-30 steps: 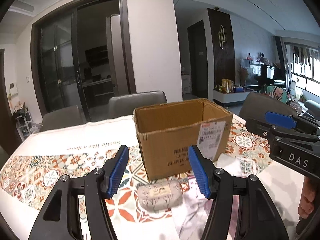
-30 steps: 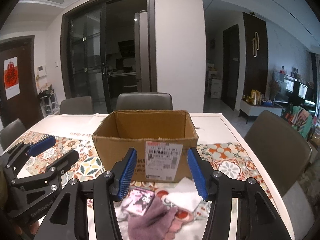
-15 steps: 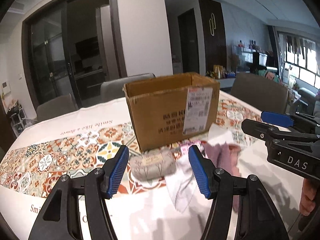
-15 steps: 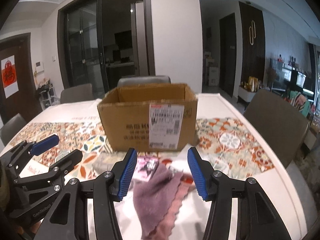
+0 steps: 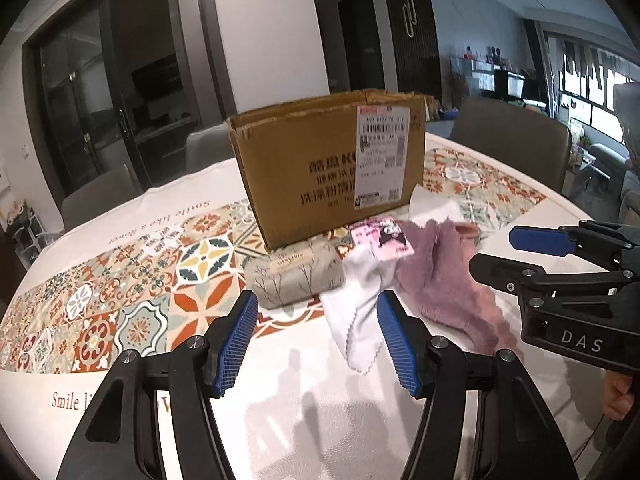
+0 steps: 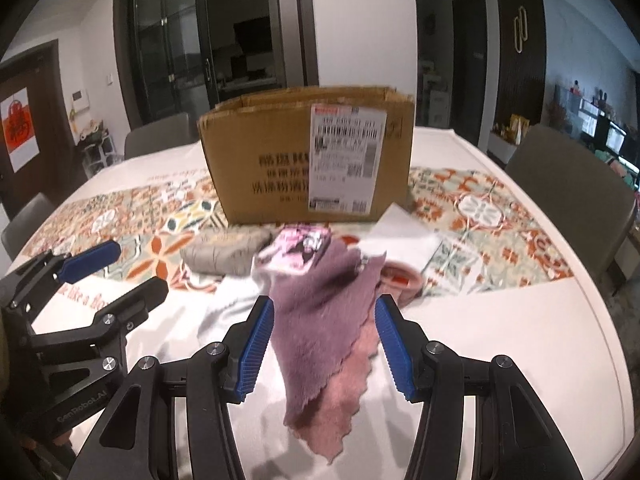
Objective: Organize soft objects
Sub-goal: 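Move both tools back toward the remaining items on the table, then grasp the white cloth with the left gripper while the right gripper grasps the mauve towel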
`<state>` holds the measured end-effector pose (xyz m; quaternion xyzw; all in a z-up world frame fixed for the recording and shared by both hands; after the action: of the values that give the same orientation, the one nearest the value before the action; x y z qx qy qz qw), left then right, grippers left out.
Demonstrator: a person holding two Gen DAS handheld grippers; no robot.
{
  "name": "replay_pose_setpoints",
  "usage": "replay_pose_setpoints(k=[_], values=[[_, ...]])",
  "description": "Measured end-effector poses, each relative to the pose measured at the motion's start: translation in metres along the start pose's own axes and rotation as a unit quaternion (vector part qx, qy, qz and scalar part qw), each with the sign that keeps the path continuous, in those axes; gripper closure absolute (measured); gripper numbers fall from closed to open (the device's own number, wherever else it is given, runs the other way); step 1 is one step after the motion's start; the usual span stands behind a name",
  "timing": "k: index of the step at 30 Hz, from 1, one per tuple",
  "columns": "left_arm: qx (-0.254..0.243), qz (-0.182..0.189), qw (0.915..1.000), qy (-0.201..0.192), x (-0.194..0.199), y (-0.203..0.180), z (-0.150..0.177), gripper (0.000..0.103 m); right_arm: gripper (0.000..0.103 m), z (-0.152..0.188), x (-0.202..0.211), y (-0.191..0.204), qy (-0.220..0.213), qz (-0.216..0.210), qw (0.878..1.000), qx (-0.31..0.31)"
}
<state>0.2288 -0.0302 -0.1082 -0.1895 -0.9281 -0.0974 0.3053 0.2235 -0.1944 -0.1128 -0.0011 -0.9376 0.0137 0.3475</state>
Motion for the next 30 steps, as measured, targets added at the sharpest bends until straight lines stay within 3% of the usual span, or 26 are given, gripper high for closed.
replay_pose_setpoints(k=[13, 30], values=[[0.003, 0.033, 0.9975, 0.063, -0.039, 0.002, 0.015, 0.042, 0.049, 0.017, -0.037, 0.004, 0.059, -0.01, 0.998, 0.001], [0.007, 0.034, 0.995, 0.094, -0.076, 0.001, 0.02, 0.043, 0.049, 0.026, -0.065, 0.009, 0.084, -0.013, 0.996, 0.03]])
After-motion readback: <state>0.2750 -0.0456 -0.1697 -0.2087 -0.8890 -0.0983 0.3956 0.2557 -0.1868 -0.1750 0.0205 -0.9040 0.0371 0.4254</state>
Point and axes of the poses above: each gripper's, at about its wrist camera, not at the fingertips, and x roughly against the way its jaws point, y to its left, z to its underside, the point moved 6 cm from there along -x, roughly the way its jaws point, and after that the axes turned 7 degrees about z, right-handed, at the moved point
